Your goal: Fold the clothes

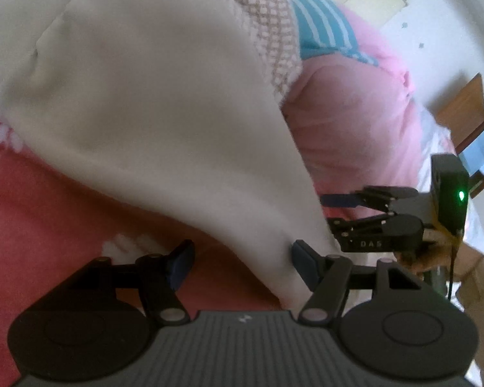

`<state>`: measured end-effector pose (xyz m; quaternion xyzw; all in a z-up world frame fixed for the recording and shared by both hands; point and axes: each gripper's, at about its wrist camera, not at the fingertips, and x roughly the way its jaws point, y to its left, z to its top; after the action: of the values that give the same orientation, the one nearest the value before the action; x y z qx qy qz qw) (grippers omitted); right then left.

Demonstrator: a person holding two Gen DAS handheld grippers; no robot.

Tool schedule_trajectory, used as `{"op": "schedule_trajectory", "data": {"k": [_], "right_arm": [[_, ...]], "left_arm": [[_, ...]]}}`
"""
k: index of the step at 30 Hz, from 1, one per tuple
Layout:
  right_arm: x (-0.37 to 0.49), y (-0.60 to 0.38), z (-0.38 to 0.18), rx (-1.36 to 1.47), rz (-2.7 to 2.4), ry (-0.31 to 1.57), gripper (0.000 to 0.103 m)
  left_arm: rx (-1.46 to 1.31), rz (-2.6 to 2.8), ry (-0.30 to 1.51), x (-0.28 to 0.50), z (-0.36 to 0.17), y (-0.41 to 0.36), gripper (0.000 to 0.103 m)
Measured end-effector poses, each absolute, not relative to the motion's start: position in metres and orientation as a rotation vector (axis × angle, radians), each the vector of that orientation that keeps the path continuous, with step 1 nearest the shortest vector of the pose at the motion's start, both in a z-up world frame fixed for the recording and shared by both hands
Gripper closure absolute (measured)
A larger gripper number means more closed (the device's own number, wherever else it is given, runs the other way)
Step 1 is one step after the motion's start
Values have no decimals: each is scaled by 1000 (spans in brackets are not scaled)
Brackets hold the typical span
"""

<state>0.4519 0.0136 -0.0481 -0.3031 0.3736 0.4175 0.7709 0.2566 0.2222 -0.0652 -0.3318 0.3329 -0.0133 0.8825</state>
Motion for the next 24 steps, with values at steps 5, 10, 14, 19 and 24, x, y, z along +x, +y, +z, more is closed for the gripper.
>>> {"op": "schedule_trajectory", "data": {"k": [5,10,14,19,24], "right_arm": [[465,16,-67,-621,974,890,39],[464,9,-68,-561,972,919,71],[446,7,-60,-616,941,825,99],[433,-4,-46,-571,813,655,100],[430,-4,-61,-539,668,577,100]], "left_arm": [[-661,-6,692,259,-66,218,39],[-642,8,689,260,-66,215,42],[-635,13,696,261,-66,214,43],[-607,24,712,260,-65,211,47],[-614,24,716,256,-66,214,48]]}}
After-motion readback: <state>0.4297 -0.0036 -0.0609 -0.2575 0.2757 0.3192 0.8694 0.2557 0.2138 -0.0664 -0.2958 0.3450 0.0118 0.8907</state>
